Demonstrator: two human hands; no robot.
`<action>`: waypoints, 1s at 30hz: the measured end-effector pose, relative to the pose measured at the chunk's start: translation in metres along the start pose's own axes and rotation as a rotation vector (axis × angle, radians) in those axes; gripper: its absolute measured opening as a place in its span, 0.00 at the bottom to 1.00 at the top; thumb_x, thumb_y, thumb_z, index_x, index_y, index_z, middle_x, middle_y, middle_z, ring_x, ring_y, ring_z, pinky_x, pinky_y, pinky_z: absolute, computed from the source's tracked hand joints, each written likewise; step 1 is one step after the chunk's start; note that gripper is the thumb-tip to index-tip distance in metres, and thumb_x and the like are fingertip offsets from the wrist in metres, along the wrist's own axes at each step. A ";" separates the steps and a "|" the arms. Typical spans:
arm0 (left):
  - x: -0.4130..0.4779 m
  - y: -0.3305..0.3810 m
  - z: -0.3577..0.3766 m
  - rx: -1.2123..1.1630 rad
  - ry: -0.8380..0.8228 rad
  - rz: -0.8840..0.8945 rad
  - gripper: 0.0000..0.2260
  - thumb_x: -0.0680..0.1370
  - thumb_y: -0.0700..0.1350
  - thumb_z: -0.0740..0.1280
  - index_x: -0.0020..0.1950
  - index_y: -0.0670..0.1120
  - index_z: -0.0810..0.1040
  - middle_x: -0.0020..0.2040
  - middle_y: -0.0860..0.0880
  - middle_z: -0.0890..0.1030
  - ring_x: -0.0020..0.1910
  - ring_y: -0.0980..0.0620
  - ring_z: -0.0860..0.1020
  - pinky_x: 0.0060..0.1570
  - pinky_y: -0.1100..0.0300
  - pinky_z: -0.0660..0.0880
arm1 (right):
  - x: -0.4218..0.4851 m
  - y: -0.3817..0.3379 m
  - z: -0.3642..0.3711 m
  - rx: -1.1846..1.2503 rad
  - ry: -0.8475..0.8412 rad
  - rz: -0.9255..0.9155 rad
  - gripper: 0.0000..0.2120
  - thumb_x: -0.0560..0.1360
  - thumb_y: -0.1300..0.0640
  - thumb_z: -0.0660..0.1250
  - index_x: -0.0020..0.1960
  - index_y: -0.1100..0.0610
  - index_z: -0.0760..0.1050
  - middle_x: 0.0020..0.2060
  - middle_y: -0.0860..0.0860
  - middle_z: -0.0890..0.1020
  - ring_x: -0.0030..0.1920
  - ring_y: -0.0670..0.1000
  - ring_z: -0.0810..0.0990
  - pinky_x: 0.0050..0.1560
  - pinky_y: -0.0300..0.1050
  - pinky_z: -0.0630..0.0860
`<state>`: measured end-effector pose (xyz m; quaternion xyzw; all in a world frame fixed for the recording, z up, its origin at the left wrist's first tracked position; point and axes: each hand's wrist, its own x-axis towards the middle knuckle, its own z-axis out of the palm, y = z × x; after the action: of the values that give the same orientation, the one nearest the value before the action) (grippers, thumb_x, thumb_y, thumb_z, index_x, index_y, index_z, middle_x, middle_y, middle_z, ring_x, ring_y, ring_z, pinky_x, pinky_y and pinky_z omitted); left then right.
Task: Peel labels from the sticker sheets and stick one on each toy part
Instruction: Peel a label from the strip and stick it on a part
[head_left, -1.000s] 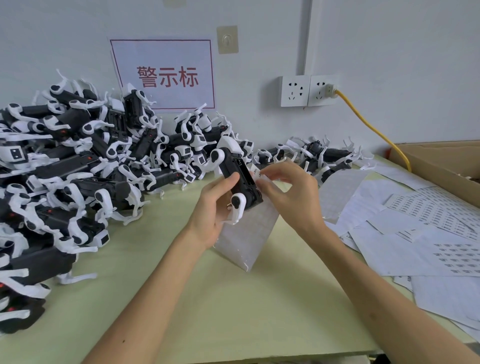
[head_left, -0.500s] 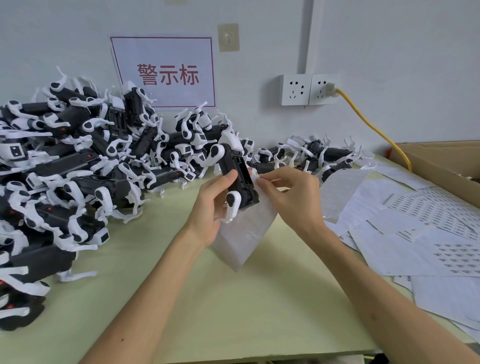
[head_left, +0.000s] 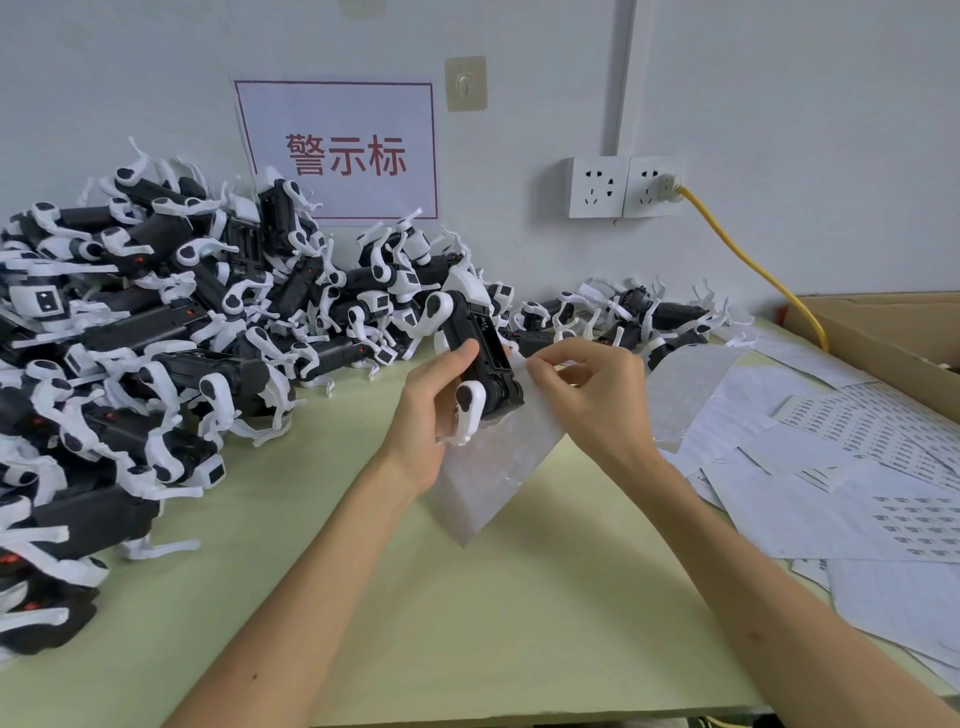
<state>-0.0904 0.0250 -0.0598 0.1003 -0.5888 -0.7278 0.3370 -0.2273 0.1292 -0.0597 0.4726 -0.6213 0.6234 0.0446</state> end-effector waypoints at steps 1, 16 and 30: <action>0.000 0.000 0.000 0.008 0.007 0.003 0.18 0.71 0.58 0.72 0.52 0.47 0.88 0.50 0.46 0.86 0.52 0.50 0.84 0.52 0.58 0.81 | 0.001 -0.001 0.000 0.006 -0.006 0.012 0.09 0.73 0.61 0.70 0.37 0.50 0.84 0.34 0.40 0.84 0.33 0.42 0.81 0.36 0.29 0.71; -0.002 0.006 0.002 0.092 0.128 -0.055 0.21 0.77 0.56 0.68 0.28 0.46 0.80 0.25 0.52 0.77 0.36 0.53 0.78 0.38 0.67 0.71 | 0.008 0.000 -0.008 0.123 0.052 0.125 0.09 0.77 0.64 0.70 0.43 0.54 0.85 0.35 0.47 0.85 0.36 0.48 0.84 0.43 0.41 0.80; 0.004 0.003 -0.006 -0.057 0.201 -0.013 0.23 0.78 0.56 0.65 0.26 0.48 0.81 0.31 0.51 0.82 0.61 0.42 0.81 0.51 0.59 0.72 | 0.009 0.006 -0.005 0.173 -0.101 0.097 0.22 0.74 0.72 0.62 0.57 0.50 0.82 0.43 0.47 0.86 0.40 0.51 0.87 0.42 0.35 0.76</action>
<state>-0.0893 0.0174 -0.0578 0.1670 -0.5306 -0.7326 0.3922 -0.2382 0.1272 -0.0574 0.4749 -0.5886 0.6516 -0.0580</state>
